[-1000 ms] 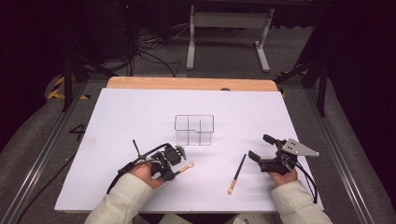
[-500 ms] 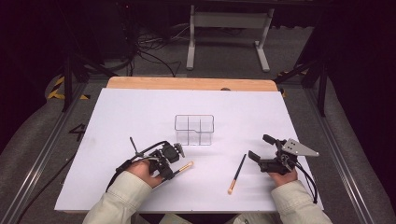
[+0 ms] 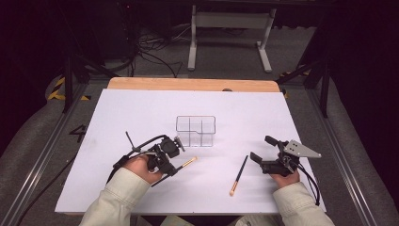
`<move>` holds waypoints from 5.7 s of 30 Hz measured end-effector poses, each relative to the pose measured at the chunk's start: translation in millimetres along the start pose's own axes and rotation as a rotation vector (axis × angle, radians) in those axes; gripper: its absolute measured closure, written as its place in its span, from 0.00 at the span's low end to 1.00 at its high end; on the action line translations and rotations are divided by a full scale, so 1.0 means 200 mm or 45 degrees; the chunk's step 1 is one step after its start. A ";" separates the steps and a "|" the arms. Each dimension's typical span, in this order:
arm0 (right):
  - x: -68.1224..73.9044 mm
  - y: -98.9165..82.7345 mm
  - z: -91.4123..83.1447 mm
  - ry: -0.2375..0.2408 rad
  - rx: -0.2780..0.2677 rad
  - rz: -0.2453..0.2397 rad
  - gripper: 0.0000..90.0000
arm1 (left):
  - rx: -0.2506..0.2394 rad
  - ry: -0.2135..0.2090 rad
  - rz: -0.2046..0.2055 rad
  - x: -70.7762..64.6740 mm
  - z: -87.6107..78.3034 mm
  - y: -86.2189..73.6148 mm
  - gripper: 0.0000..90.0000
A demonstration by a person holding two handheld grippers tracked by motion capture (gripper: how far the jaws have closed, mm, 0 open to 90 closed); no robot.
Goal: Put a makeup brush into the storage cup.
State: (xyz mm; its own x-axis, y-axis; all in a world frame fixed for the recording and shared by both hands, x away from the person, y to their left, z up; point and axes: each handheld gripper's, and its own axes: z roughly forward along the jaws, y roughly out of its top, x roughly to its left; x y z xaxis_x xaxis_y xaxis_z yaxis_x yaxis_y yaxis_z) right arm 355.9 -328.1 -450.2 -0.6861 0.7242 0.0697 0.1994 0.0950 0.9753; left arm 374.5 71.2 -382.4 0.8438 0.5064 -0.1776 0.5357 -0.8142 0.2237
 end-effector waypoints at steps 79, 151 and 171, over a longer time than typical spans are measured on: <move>0.00 0.00 0.01 0.018 0.008 0.011 0.04 | -1.473 -0.087 0.201 0.22 -0.06 -0.14 0.91; 0.00 0.00 0.01 0.036 0.005 0.020 0.04 | -1.506 0.047 0.019 0.36 0.05 0.19 0.91; 0.00 0.00 0.01 0.039 0.009 0.028 0.04 | -1.457 -0.004 -0.018 0.37 0.12 0.18 0.91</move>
State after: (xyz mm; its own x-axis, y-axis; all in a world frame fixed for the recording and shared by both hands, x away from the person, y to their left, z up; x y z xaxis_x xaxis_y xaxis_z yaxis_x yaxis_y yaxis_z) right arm 357.2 -327.0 -451.5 -0.7025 0.7050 0.0973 0.2191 0.0842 0.9721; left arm 455.7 72.9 -410.2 0.8381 0.5117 -0.1891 0.2611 -0.0719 0.9626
